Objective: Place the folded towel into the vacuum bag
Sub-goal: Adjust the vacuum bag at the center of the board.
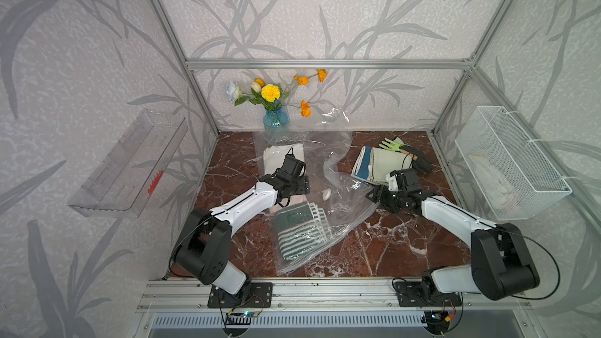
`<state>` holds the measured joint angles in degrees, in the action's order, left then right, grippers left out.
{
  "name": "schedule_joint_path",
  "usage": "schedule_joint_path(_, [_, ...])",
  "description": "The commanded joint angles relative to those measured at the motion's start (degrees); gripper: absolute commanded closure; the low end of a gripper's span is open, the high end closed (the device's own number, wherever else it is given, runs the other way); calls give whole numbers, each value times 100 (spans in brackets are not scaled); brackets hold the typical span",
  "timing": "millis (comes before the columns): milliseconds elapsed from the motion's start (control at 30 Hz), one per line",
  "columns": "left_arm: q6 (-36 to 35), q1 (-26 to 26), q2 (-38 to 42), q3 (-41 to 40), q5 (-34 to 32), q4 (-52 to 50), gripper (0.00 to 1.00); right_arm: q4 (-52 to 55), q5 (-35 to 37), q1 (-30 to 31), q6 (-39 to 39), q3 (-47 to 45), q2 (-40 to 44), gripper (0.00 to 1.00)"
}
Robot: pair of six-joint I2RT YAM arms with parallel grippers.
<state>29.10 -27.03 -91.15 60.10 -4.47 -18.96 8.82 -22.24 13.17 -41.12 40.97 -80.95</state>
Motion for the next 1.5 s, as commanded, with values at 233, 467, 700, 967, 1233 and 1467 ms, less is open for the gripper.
schedule_joint_path(233, [577,525,-1422,685,-419,18,20,-178,291,-528,-613,-1414,1814,95])
schedule_joint_path(467, [635,585,-1729,683,-349,89,20,921,1295,-550,-868,-2144,3310,100])
schedule_joint_path(700, [450,611,-1659,705,-293,-19,20,1507,1707,-886,-949,-2216,3583,100])
schedule_joint_path(967, [-320,-30,-400,699,955,-318,19,913,476,-966,-382,-1393,2337,99])
schedule_joint_path(1233, [-1285,-2230,610,441,803,-820,17,839,558,-1042,-98,-722,1762,99])
schedule_joint_path(1467, [-2132,-3516,-199,1053,-231,-1446,14,682,501,-1089,-47,-610,1617,99])
